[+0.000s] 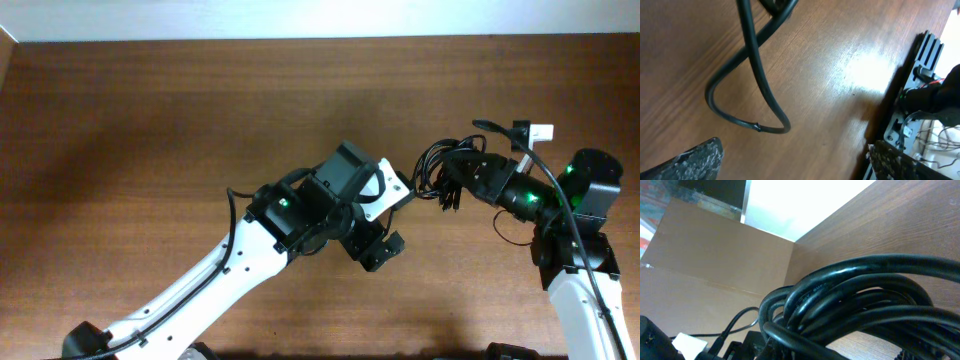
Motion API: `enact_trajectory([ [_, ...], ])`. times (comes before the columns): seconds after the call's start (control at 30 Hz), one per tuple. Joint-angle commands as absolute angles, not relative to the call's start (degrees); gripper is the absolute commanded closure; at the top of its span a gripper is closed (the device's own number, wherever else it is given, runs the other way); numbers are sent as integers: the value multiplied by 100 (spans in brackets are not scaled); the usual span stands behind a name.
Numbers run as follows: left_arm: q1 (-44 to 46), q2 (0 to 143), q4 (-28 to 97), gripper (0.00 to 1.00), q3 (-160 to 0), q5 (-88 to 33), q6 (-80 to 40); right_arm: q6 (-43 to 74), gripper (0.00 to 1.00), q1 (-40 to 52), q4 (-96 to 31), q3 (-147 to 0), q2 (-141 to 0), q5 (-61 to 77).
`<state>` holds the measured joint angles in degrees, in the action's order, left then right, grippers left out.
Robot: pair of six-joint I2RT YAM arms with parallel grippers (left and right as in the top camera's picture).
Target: Untangle cables
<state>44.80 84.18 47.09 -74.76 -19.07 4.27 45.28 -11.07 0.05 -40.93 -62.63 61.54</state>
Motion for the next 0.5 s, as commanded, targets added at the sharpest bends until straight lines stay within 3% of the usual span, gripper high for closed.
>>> enact_trajectory([
  [0.0, 4355, 8221, 4794, 15, -7494, -1763, 1282, 4176, 96, -1140, 89, -4147, -6239, 6875],
  [0.1, 3889, 7714, 5339, 25, -7494, -1776, 1920, 4178, 96, -1529, 110, -4147, -6241, 7500],
  [0.17, 3730, 7585, 5369, 19, -7494, -1804, 1920, 4176, 96, -1767, 156, -4147, -6239, 7968],
  [0.23, 3739, 7603, 5290, 1, -7494, -2235, 2080, 4189, 96, -1802, 377, -4147, -6239, 8350],
  [0.3, 3800, 7721, 5260, 1, -7494, -2985, 2722, 4202, 96, -1802, 534, -4147, -6239, 8809],
  [0.47, 4010, 8071, 5100, 1, -7494, -3218, 2971, 4204, 96, -1800, 582, -4147, -6239, 8890],
])
